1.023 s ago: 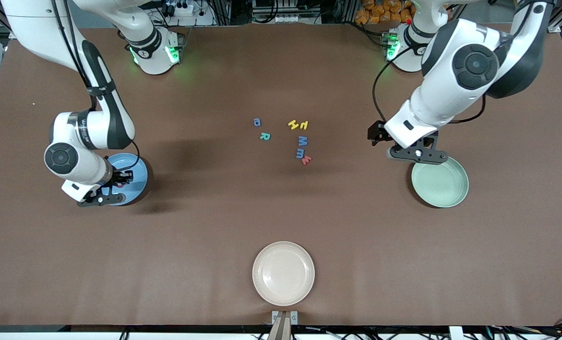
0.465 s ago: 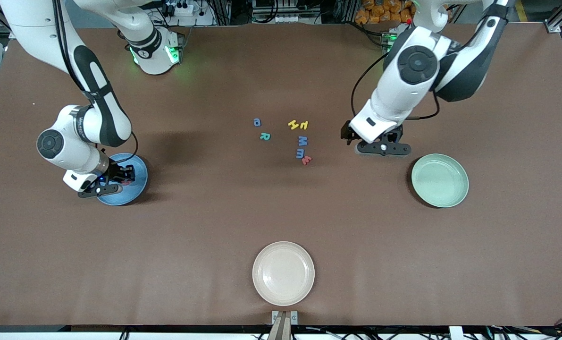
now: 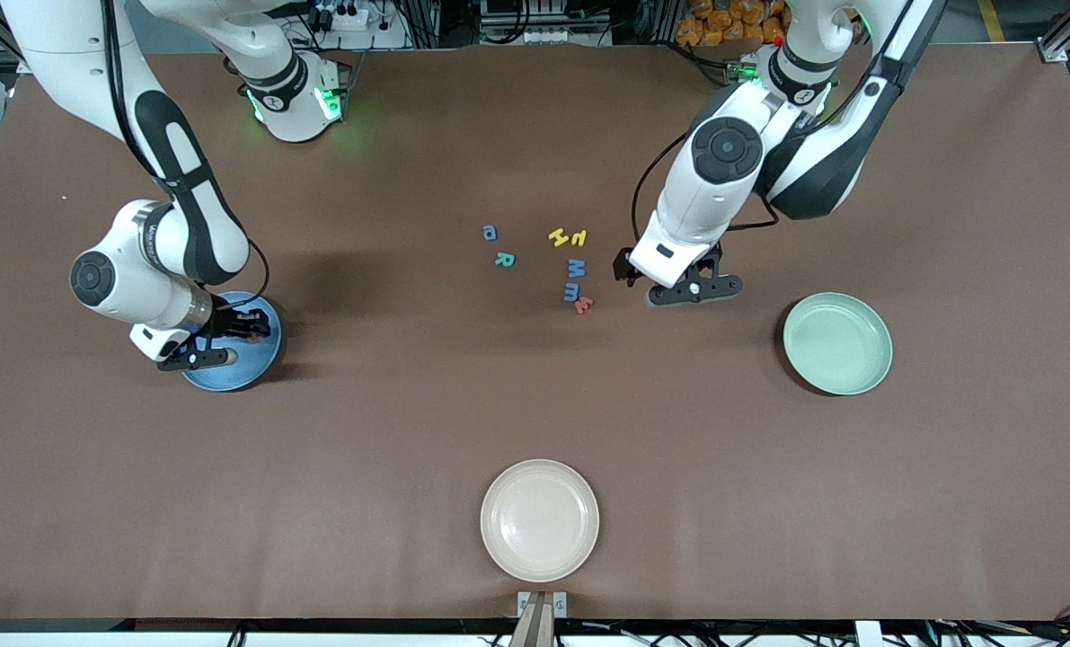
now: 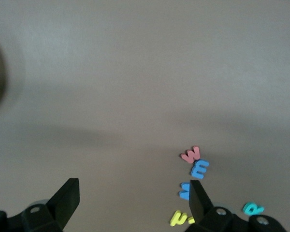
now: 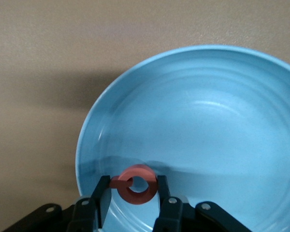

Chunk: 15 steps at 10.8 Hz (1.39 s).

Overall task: Sort uppercase to blue plate, lowercase to green plate
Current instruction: 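Release the q on the blue plate while the left gripper reaches letters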

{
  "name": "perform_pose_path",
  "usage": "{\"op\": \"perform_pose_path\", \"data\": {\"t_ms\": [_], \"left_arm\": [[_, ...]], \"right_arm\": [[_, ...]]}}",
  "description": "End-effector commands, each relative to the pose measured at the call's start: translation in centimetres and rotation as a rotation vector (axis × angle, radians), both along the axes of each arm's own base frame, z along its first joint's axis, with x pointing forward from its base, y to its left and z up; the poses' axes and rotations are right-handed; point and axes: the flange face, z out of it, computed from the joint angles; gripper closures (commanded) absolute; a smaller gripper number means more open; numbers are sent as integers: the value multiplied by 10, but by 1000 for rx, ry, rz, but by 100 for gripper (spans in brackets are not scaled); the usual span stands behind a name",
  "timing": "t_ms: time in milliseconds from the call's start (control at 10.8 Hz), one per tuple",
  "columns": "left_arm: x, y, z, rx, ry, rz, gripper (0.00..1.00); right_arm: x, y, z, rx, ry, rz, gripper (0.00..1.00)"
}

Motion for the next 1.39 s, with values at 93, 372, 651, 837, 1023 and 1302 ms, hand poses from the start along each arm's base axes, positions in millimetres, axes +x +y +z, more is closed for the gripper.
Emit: {"op": "perform_pose_path", "data": {"t_ms": [93, 372, 651, 837, 1023, 1302], "left_arm": [[7, -26, -25, 13, 26, 245, 0], [-2, -61, -54, 24, 62, 352, 0], [-9, -77, -76, -8, 50, 413, 0], [-13, -80, -92, -4, 21, 394, 0], [-22, -87, -105, -4, -15, 410, 0], [-27, -89, -127, -17, -16, 430, 0]], "right_arm": [[-4, 3, 0, 34, -2, -16, 57], [1, 7, 5, 64, 7, -42, 27], [15, 11, 22, 95, 37, -28, 14], [28, 11, 39, 90, 3, -9, 14], [46, 11, 62, 70, -10, 33, 14], [76, 11, 114, 34, 12, 86, 14]]}}
